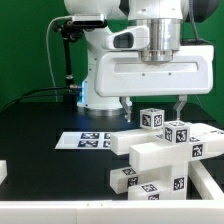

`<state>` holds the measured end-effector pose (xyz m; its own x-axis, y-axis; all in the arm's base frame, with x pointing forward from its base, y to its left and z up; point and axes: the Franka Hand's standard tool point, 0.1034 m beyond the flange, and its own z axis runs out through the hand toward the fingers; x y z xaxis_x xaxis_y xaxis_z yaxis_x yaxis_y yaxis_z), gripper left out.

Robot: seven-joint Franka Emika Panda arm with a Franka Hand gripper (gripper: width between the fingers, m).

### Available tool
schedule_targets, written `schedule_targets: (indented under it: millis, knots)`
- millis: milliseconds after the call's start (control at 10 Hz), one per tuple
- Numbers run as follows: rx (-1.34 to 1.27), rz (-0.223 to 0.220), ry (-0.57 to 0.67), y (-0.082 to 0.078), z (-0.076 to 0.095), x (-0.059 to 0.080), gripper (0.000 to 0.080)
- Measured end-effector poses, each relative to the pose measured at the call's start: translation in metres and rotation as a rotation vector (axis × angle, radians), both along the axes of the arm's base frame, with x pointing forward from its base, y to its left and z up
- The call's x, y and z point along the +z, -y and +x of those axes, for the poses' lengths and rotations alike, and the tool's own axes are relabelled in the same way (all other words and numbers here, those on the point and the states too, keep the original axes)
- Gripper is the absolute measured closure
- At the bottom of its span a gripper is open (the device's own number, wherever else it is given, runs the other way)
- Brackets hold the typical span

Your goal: Assemble chair

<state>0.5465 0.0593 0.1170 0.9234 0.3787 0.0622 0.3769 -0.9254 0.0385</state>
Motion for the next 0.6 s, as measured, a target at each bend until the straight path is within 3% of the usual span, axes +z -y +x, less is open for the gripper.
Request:
schedule_targets:
  millis: [100,300,400,500,600]
  knots:
    - [-0.046,0.005,-0.001,-0.0003,-0.0005,-0.0005,0.015]
    - [-0.048,0.005,-0.001,0.0,-0.0005,-0.0005,0.0412]
    - [-0.152,0.015,0.0,-0.0006,-0.0006,-0.0006,0.0412]
    - [-0.228,0.02,0.001,-0.0006,-0.0006,-0.0007,0.0515]
    - [-0.308,0.026,0.002,-0.0007,-0.0006,-0.0007,0.0516]
